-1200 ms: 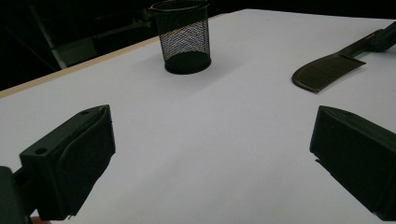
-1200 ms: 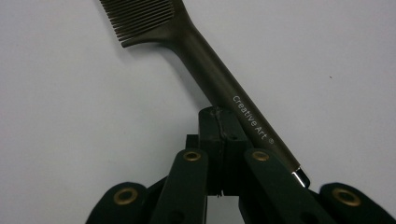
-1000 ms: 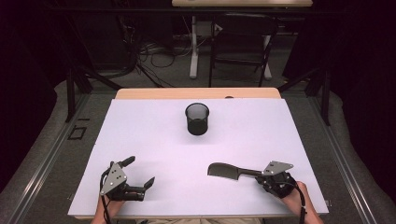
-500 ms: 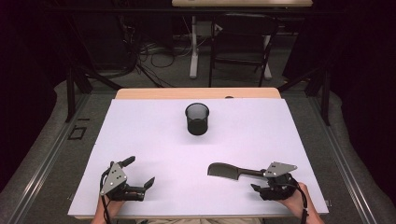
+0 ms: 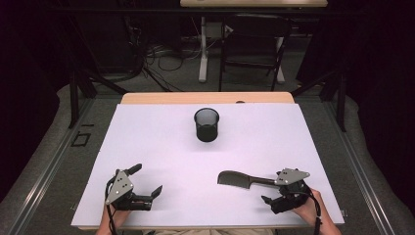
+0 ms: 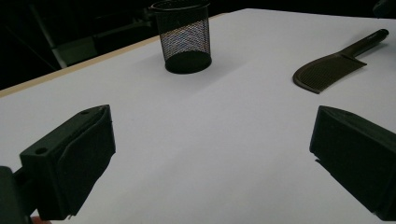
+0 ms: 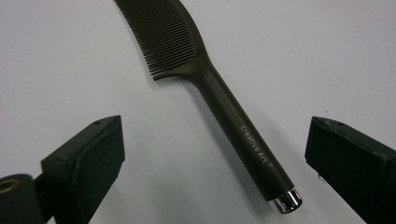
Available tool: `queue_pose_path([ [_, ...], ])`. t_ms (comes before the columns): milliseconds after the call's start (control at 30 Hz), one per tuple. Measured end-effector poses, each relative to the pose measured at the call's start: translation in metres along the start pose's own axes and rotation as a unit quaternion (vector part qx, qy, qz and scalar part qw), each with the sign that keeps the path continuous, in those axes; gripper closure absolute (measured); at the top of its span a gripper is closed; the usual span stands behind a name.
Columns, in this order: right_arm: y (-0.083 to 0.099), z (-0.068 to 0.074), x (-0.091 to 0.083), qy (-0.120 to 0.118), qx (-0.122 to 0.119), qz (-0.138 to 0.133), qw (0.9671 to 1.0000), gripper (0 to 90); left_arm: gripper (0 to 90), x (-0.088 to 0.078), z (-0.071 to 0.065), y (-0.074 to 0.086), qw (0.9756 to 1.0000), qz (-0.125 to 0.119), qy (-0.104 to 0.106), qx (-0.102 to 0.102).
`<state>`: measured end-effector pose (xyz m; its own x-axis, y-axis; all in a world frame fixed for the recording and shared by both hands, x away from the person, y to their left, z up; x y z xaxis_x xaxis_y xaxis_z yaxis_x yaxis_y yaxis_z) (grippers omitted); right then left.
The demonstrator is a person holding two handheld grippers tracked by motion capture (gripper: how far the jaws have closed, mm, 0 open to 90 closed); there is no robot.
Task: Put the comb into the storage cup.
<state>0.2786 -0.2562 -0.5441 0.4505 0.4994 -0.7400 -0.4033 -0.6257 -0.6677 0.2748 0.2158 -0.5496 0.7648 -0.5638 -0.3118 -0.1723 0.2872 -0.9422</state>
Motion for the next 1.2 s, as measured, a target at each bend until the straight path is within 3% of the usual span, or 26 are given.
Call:
queue_pose_path([
  [333, -0.008, -0.004, 0.002, 0.000, -0.005, -0.003, 1.0000, 0.0, 0.2, 0.001, 0.000, 0.000, 1.0000, 0.000, 0.004, 0.000],
  [767, -0.021, -0.005, 0.011, -0.023, -0.036, 0.033, 0.9986, 0.0, 0.2, 0.002, 0.000, 0.000, 1.0000, 0.000, 0.004, -0.003],
  [1000, -0.029, -0.008, 0.014, -0.034, -0.045, 0.038, 0.9977, 0.0, 0.2, 0.002, 0.000, 0.000, 1.0000, 0.000, 0.004, -0.002],
  [1200, -0.034, -0.009, 0.019, -0.040, -0.066, 0.061, 0.9951, 0.0, 0.2, 0.001, 0.000, 0.000, 1.0000, 0.000, 0.001, -0.004],
])
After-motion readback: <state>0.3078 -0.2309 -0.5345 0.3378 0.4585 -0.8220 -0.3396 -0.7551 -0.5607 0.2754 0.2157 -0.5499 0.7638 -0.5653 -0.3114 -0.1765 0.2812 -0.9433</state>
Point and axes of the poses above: each handheld gripper's, and its own axes: x roughly forward along the jaws, y roughly out of its underside, z roughly to its left, the point moved 2 cm from there along x, roughly forward along the jaws, and after that the axes turned 6 degrees about -y, right-handed, at the moved point
